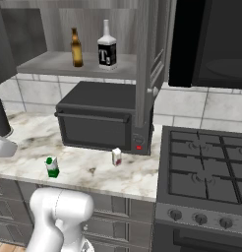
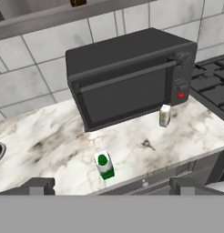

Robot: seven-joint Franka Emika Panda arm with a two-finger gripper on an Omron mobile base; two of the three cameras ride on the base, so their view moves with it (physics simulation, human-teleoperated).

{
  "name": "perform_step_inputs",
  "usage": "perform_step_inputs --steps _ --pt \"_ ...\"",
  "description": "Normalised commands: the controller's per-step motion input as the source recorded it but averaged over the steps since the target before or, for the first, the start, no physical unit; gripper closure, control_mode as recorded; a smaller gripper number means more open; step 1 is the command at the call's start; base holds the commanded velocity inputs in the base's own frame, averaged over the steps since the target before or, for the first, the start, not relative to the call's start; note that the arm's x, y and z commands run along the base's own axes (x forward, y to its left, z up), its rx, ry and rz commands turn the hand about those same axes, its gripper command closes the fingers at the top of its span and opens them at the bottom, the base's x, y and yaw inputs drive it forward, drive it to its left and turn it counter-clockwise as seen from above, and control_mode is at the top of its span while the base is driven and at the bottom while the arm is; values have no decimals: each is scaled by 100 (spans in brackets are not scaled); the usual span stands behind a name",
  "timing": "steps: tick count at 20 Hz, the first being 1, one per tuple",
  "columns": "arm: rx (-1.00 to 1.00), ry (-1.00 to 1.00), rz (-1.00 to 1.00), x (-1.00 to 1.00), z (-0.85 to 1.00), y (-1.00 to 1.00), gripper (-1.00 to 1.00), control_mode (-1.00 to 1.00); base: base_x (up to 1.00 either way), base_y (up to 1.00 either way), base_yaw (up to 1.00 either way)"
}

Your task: Sort all alcoholic drinks to one cabinet, and non-alcoholic drinks to the other.

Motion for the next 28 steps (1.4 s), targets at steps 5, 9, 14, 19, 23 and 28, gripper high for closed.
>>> perform_step_inputs --steps 5,9,14,19,23,28 --pt "0 -3 -4 -3 -24 14 -100 -100 0 0 0" --pt "0 -6 -5 0 -26 13 -100 -100 0 0 0" --pt "0 -5 -5 0 -28 13 -100 -100 0 0 0" --pt "0 -1 -6 3 -30 4 -100 -100 0 0 0" --pt "0 0 -9 17 -30 0 -100 -100 0 0 0" --pt "0 0 -9 24 -25 0 -100 -100 0 0 0"
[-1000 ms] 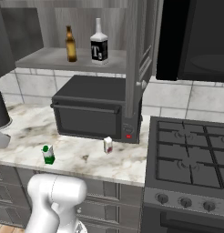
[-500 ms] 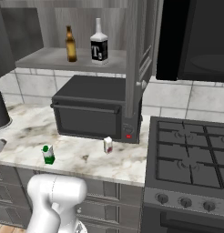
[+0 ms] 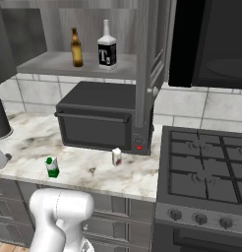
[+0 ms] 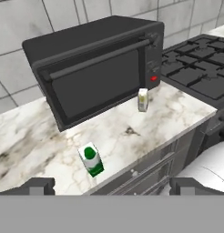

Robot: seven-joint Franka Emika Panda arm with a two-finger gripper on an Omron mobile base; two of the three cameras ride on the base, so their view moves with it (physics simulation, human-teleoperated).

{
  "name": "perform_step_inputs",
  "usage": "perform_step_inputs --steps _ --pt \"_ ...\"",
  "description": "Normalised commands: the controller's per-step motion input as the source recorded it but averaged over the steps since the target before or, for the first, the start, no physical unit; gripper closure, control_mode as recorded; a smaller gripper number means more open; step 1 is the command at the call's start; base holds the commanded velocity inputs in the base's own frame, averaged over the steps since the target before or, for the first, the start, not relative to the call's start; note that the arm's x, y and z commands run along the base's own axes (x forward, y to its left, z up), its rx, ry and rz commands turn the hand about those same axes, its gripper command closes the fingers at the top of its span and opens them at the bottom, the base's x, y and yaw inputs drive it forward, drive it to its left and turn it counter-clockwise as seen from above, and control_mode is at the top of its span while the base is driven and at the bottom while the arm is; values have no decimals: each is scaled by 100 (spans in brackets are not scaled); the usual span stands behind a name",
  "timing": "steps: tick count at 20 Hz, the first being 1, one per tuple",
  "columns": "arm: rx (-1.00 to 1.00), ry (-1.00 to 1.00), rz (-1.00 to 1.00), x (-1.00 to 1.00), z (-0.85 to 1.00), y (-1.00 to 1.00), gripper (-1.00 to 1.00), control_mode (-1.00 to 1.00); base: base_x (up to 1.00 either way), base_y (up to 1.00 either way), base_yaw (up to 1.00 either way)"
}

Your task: Sort all alcoholic drinks to one cabinet, and non-alcoholic drinks to the other.

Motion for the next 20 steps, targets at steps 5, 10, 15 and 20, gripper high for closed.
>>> perform_step_inputs --steps 5,10,15,20 --pt "0 -1 -10 24 -24 0 -100 -100 0 0 0" --pt "0 -1 -9 13 -31 0 -100 -100 0 0 0" --pt "0 -1 -11 16 -23 2 -100 -100 0 0 0" --pt "-2 0 -16 12 -12 1 -100 -100 0 0 0"
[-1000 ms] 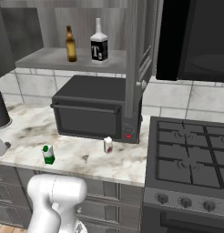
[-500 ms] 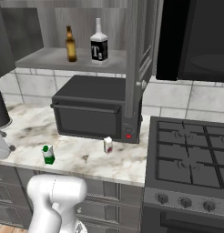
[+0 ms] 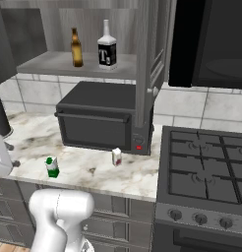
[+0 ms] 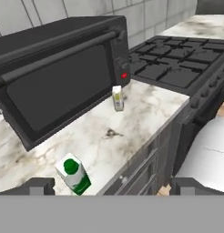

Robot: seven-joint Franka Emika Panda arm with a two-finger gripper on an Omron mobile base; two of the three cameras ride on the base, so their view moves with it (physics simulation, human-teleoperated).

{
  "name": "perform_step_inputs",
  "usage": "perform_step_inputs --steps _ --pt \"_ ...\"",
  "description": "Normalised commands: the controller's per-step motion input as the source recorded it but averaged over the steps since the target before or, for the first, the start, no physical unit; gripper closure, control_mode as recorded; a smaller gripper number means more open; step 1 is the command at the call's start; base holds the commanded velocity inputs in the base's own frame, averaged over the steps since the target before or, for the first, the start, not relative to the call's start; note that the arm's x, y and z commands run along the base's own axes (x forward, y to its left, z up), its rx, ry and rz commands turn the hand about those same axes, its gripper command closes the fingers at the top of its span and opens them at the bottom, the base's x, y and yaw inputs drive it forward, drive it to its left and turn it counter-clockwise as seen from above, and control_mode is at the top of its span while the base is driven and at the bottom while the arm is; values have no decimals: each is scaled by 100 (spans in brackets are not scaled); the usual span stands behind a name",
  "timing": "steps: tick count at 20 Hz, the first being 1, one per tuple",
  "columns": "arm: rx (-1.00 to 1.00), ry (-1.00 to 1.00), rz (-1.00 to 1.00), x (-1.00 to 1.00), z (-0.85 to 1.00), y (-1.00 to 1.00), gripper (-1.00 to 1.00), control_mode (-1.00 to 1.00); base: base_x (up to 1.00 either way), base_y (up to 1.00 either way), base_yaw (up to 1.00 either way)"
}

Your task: Sort all alcoholic drinks to one cabinet, and non-alcoholic drinks to the other.

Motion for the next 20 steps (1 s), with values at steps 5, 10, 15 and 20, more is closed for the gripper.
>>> perform_step_inputs --steps 5,10,15,20 --pt "-1 0 -17 14 -12 0 -100 -100 0 0 0" --pt "-2 4 -16 14 -11 0 -100 -100 0 0 0" --pt "-3 5 -11 10 -22 0 -100 -100 0 0 0" --pt "-3 5 -6 6 -32 0 -100 -100 0 0 0"
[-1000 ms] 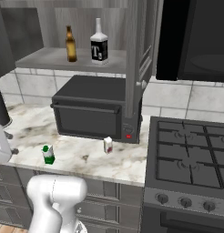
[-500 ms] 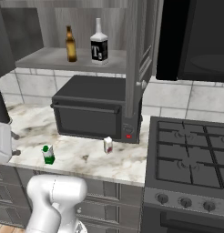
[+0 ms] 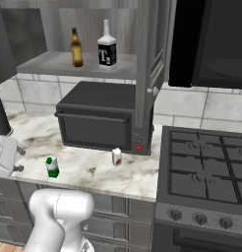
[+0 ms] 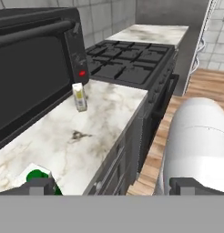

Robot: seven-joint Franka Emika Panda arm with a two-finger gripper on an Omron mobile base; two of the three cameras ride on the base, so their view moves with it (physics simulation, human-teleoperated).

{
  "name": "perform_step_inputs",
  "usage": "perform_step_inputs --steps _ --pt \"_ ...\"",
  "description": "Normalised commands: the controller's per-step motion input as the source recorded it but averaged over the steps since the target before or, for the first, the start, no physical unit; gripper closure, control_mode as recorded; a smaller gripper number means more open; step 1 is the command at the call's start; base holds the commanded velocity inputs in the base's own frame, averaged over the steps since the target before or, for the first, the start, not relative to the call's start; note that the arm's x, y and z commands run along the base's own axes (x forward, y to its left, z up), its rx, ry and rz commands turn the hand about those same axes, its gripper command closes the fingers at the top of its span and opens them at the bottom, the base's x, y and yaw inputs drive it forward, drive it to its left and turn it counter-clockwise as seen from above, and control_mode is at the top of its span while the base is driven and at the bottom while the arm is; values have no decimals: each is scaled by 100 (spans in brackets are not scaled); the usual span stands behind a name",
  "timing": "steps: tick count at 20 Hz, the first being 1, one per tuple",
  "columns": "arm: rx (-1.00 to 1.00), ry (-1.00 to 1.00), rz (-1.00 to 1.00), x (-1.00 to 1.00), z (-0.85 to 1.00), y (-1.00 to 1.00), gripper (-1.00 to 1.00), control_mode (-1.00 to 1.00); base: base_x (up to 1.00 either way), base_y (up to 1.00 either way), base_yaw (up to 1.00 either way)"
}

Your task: Sort all alcoholic drinks to one cabinet, and non-alcoholic drinks to the other.

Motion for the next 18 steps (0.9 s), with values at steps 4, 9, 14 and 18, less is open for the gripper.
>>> perform_step_inputs --steps 4,9,14,18 --pt "-3 1 -4 5 -26 0 -100 -100 0 0 0" --pt "-3 0 -1 8 -11 0 -100 -100 0 0 0" --pt "-6 1 0 11 0 0 -100 -100 0 0 0" --pt "-8 5 -3 19 -1 0 -100 -100 0 0 0"
